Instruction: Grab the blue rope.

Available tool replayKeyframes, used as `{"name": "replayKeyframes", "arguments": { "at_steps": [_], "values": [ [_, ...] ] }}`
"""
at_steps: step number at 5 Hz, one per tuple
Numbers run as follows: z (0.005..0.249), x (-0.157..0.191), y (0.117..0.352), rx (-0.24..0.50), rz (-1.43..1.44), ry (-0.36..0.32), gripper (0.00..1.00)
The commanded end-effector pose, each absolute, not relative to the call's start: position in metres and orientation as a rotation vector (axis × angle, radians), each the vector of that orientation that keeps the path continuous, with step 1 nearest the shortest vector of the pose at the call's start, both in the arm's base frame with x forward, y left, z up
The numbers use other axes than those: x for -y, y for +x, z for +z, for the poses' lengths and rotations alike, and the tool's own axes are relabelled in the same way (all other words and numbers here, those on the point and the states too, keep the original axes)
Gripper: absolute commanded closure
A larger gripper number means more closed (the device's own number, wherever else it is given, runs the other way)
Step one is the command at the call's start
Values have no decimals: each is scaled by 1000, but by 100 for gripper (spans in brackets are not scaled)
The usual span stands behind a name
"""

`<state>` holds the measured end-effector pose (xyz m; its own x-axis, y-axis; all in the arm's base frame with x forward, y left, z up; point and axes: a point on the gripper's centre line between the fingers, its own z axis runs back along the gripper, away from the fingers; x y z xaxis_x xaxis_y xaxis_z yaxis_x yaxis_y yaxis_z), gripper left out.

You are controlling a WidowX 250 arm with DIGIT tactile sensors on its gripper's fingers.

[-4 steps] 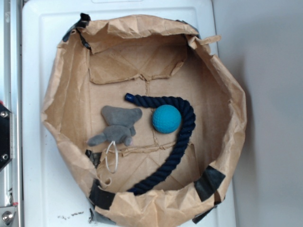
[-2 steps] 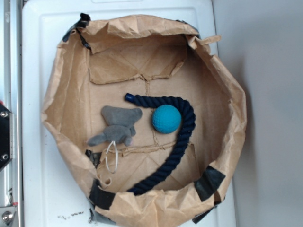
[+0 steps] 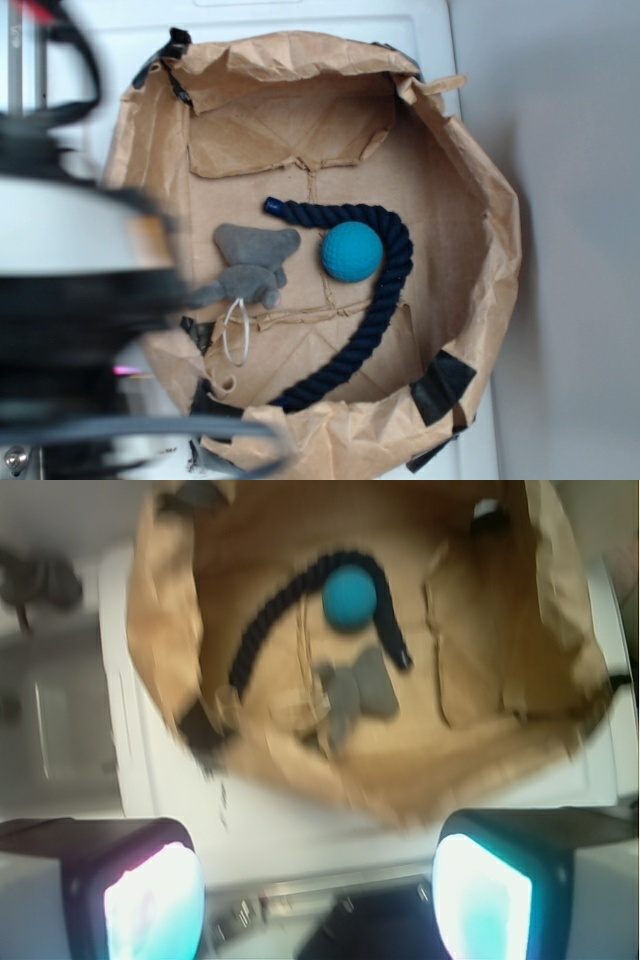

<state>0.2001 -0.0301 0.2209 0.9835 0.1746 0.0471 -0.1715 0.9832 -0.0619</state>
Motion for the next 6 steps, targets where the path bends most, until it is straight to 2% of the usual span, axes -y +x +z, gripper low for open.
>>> {"name": "replayKeyframes", "arguments": {
  "at_steps": [1,4,5,6],
  "values": [
    [215,16,230,-81,203,-267,0],
    [215,16,230,-81,203,-267,0],
    [185,18,221,-75,196,-196,0],
    [156,27,226,3,251,-204,0]
  ]
}}
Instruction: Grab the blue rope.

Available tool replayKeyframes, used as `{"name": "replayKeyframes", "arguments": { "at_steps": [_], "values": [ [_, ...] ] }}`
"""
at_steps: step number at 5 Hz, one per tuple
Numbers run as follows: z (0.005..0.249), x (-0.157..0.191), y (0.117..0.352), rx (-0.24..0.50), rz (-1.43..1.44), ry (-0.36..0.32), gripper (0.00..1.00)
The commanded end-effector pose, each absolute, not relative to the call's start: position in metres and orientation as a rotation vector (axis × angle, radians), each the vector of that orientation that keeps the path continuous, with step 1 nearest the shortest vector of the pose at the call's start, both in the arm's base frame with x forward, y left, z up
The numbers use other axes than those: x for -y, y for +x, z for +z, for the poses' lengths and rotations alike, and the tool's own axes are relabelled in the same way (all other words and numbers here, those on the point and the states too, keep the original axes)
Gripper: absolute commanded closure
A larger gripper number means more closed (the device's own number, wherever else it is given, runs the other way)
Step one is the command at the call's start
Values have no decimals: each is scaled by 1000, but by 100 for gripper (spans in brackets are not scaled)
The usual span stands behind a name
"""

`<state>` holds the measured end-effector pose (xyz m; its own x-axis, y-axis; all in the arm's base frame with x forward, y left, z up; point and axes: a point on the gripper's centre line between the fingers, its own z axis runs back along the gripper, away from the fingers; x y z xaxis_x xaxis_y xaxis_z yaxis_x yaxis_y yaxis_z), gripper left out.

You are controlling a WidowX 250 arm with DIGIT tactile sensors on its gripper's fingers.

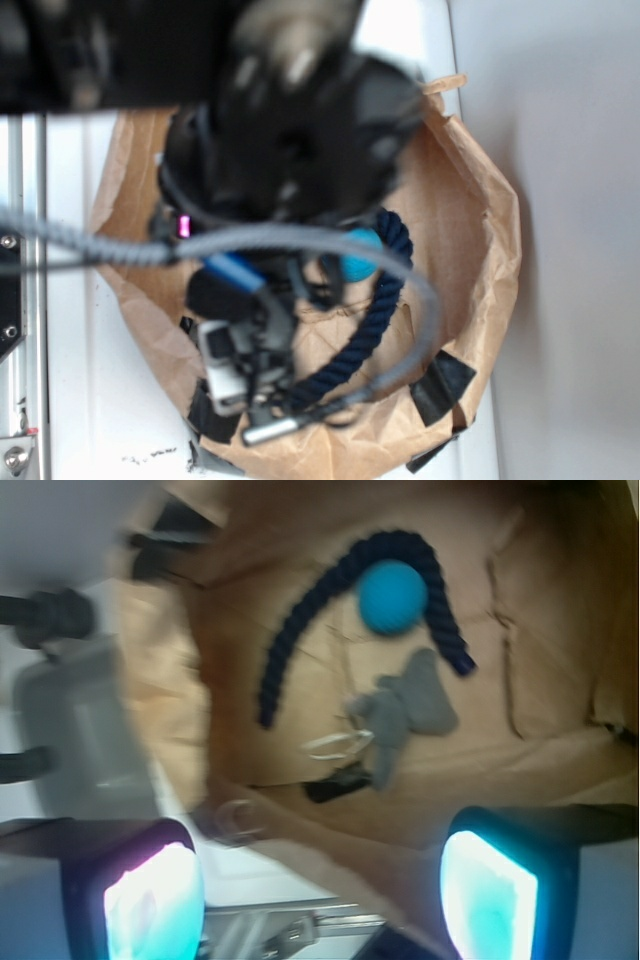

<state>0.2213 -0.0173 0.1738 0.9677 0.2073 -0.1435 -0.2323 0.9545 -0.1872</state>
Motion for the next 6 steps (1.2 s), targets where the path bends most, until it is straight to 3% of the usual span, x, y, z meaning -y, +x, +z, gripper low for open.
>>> {"name": "replayKeyframes", "arguments": {
  "at_steps": [1,3,5,6],
  "values": [
    [133,35,241,67,312,-225,0],
    [108,49,274,146,385,-233,0],
    [75,60,300,166,462,-161,0],
    [64,71,303,155,460,-173,0]
  ]
}}
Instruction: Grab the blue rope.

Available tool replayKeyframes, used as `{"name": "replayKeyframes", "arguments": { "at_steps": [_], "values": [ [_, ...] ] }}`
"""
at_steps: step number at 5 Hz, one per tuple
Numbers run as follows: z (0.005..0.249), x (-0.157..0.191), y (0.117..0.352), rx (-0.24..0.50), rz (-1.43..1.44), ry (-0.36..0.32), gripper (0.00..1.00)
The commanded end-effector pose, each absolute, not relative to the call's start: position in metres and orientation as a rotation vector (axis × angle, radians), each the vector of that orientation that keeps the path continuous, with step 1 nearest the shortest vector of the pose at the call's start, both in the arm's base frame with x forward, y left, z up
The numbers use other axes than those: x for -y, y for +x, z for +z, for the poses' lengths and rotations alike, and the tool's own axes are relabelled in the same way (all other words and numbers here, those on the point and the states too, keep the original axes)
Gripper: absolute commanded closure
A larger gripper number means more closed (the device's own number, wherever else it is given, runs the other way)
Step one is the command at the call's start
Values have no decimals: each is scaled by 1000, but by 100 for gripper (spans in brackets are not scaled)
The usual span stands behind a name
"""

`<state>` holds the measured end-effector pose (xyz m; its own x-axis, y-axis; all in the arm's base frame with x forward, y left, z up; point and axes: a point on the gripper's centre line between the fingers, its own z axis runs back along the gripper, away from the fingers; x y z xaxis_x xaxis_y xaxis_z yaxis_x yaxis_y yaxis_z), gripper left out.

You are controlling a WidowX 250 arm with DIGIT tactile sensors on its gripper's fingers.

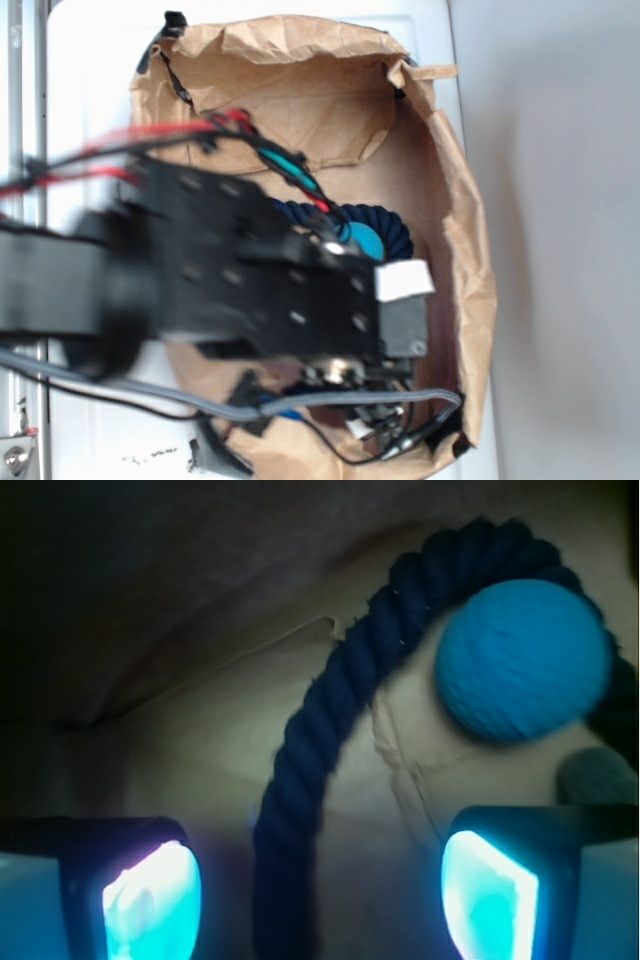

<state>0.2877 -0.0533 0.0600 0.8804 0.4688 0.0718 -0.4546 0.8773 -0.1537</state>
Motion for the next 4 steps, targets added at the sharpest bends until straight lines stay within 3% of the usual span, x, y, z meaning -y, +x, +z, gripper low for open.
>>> {"name": "replayKeyframes", "arguments": {
  "at_steps": [1,2,4],
  "values": [
    [45,78,306,134,463,-146,0],
    [39,79,307,126,468,-135,100],
    [39,73,305,131,462,-152,100]
  ]
}}
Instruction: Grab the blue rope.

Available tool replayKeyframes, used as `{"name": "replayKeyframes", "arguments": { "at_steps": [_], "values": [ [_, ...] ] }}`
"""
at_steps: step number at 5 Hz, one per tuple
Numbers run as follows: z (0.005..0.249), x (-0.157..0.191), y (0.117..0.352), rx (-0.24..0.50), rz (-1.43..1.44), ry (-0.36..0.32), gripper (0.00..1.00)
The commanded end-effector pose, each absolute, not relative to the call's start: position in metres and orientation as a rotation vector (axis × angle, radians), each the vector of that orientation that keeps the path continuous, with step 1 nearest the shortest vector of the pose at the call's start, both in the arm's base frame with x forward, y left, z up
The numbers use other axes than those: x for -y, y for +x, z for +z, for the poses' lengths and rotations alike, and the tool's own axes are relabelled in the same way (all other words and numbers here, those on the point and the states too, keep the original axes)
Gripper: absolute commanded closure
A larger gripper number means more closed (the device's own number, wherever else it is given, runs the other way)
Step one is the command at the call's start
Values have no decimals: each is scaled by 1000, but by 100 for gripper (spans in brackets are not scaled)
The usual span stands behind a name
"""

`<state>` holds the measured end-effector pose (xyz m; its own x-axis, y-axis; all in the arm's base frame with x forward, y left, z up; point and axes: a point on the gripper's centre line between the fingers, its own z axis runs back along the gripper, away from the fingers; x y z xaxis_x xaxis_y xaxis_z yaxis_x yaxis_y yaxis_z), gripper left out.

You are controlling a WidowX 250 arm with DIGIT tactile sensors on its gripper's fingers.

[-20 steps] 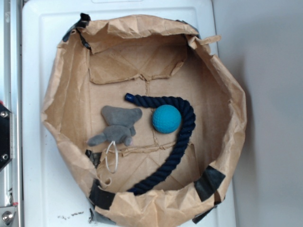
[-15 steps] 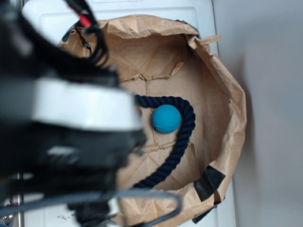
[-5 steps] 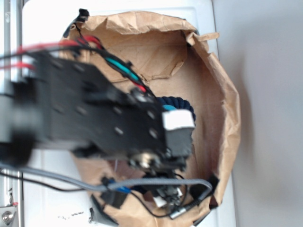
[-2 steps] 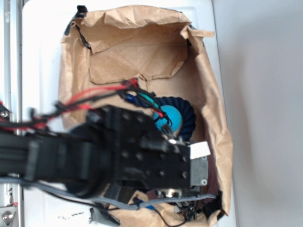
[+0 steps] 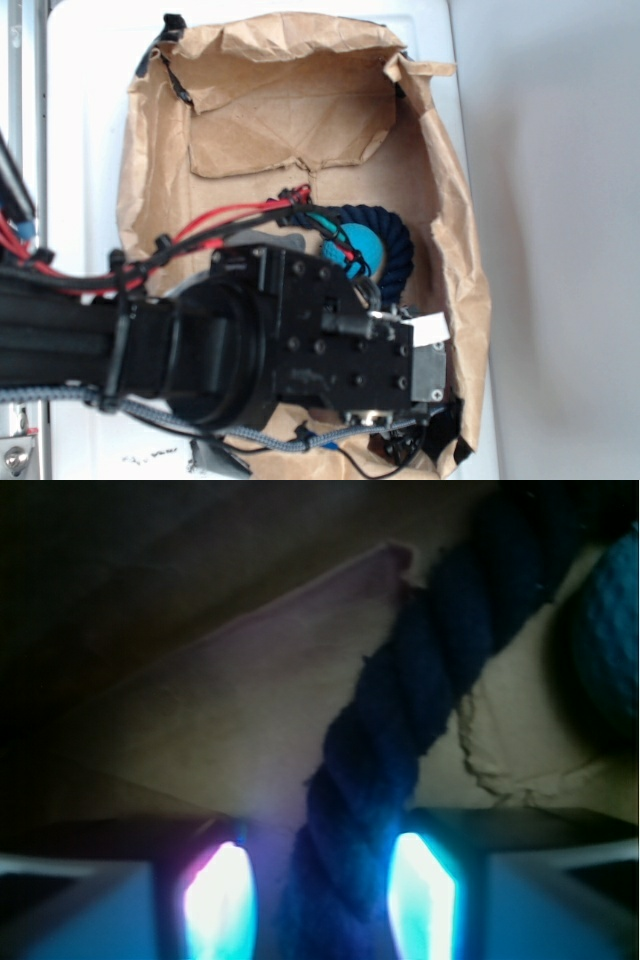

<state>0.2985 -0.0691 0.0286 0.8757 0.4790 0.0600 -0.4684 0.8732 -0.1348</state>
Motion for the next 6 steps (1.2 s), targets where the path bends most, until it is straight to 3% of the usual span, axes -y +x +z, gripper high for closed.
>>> {"name": "replayKeyframes", "arguments": {
  "at_steps": [1,4,5,6],
  "values": [
    [46,70,307,124,473,-180,100],
    [128,27,299,54,506,-370,100],
    [167,10,298,-76,480,-465,100],
    [178,5,294,-77,467,-480,100]
  ]
}}
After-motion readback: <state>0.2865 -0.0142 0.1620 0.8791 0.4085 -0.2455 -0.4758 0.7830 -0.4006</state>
